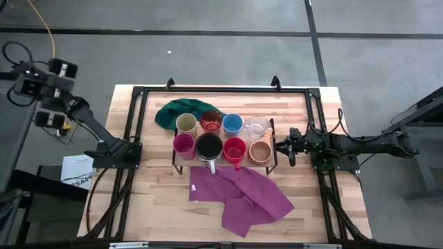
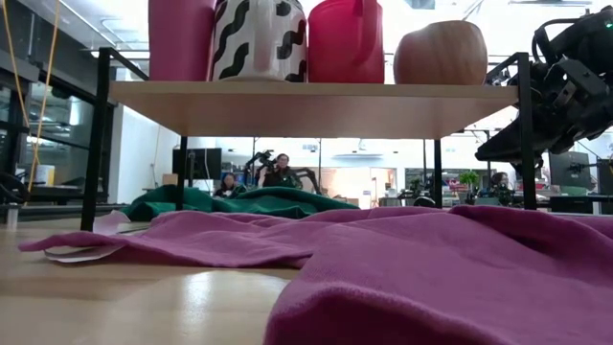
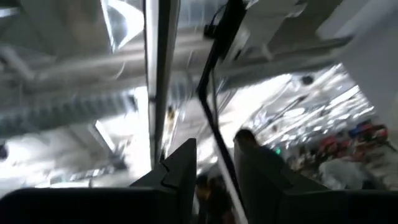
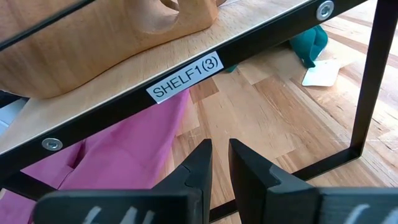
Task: Stack small to large cups/mugs on shelf
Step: Return to Home Position
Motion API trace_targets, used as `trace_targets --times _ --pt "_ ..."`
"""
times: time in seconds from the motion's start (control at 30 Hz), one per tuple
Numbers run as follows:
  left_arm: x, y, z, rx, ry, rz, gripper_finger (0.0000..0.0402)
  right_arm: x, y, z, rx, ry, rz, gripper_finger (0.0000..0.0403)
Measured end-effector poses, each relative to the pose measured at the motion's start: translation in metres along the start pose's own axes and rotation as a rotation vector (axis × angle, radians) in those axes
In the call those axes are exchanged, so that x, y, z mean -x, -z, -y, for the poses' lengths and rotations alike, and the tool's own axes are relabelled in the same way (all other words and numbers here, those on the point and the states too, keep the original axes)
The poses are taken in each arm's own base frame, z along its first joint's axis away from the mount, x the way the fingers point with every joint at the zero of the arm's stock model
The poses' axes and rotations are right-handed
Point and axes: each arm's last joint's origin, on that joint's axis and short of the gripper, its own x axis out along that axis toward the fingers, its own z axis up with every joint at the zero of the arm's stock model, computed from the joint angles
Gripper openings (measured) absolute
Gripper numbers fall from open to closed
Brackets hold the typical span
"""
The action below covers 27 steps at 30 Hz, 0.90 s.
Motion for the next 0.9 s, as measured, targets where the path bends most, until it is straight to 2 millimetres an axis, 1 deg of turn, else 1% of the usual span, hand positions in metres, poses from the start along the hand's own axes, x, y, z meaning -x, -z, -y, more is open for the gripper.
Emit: trace_targets --times 0.13,0.3,0.4,0.53,0.63,0.7,0.8,0.9 --pt "0.013 -0.001 0.0 -0.014 0.088 0.064 0.0095 0.0 0.0 0.0 0.0 0.0 0.0 0.0046" --pt "0.022 -0.006 0.003 -0.013 0.275 0.21 0.0095 0.0 0.0 0.0 0.0 0.0 0.0 0.0046" --pt "0.028 -0.001 0.011 0.001 0.32 0.172 0.0095 0.0 0.0 0.0 0.0 0.001 -0.001 0.0046" --pt "0.034 0.015 0.028 -0.019 0.285 0.102 0.0095 0.0 0.0 0.0 0.0 0.001 -0.001 0.0046" --pt "0.027 0.024 0.039 -0.04 0.259 0.047 0.0095 0.0 0.0 0.0 0.0 0.0 0.0 0.0046" --pt "0.023 0.028 0.045 -0.058 0.235 0.056 0.0095 0.0 0.0 0.0 0.0 0.001 -0.001 0.0046" --pt "0.014 0.047 0.057 -0.054 0.24 0.014 0.0095 0.0 0.0 0.0 0.0 0.001 -0.001 0.0046" --pt "0.006 0.063 0.065 -0.033 0.228 0.055 0.0095 0.0 0.0 0.0 0.0 0.001 -0.002 0.0046"
